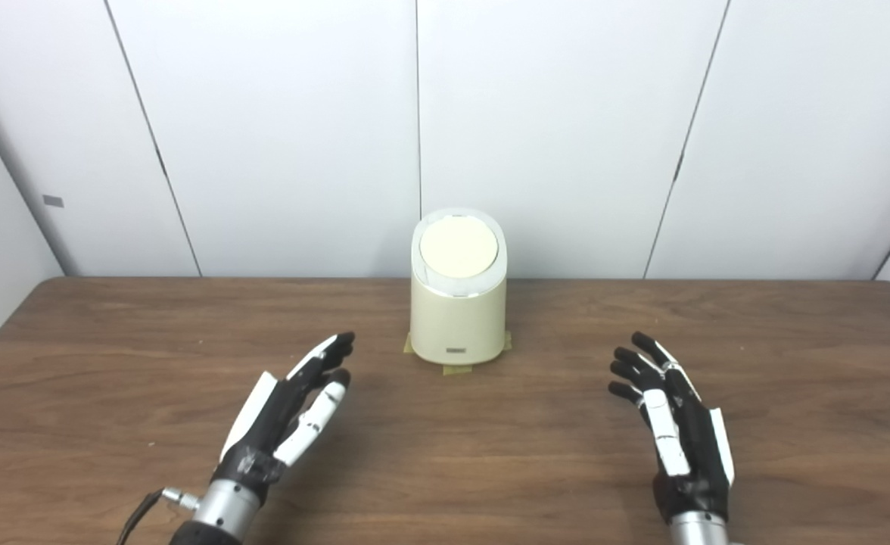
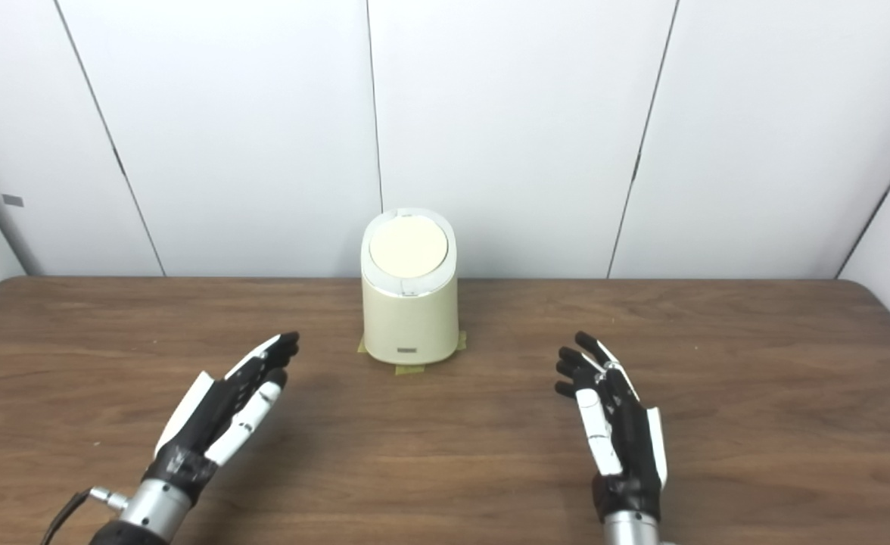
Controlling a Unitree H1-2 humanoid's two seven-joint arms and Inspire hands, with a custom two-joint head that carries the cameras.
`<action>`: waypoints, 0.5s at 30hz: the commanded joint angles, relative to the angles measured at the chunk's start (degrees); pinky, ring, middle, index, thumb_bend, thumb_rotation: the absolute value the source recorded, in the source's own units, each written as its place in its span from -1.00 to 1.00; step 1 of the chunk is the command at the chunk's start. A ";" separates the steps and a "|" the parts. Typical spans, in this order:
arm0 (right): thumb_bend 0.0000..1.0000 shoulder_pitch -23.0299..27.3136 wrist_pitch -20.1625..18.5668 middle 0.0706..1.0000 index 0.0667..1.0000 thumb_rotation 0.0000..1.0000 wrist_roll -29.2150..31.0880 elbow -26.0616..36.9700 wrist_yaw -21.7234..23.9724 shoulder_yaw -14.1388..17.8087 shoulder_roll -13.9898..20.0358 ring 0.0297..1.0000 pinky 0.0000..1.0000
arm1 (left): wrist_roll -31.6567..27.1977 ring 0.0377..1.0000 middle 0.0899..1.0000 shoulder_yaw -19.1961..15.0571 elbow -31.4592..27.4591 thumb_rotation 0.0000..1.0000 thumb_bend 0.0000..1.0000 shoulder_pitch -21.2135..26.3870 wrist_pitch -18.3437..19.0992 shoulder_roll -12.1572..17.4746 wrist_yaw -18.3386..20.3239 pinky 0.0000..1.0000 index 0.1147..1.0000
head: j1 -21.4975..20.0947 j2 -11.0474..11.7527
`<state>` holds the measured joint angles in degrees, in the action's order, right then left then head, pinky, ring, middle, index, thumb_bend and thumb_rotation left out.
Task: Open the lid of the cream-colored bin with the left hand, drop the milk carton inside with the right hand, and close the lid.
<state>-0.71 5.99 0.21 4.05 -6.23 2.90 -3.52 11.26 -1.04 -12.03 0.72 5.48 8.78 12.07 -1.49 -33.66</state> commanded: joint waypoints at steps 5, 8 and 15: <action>-0.09 -0.54 -5.74 0.65 0.71 0.65 1.69 1.70 3.55 -0.61 2.63 0.66 0.53 | -7.06 0.87 0.88 -2.64 1.67 0.92 -0.28 -0.53 -2.74 -2.35 -3.36 0.88 0.92 | 0.06 -0.25; 0.02 0.73 -9.44 0.77 0.77 0.74 0.88 2.62 4.20 -1.10 3.66 0.77 0.64 | -11.30 0.92 0.93 -4.08 2.58 0.92 -0.31 -0.49 -2.09 -3.24 -3.74 0.94 0.96 | 0.56 -0.42; 0.11 2.60 -12.62 0.99 0.94 1.00 1.91 2.54 5.66 -1.04 5.52 0.99 0.94 | -16.82 0.98 0.99 -5.77 3.00 0.91 -0.26 -0.74 -0.49 -4.52 -4.47 1.00 0.97 | 1.91 -1.11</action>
<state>0.46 -6.53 1.63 5.82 -1.36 1.68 1.55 -4.28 -6.43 -8.25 -1.48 5.76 4.21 8.38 0.35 -34.72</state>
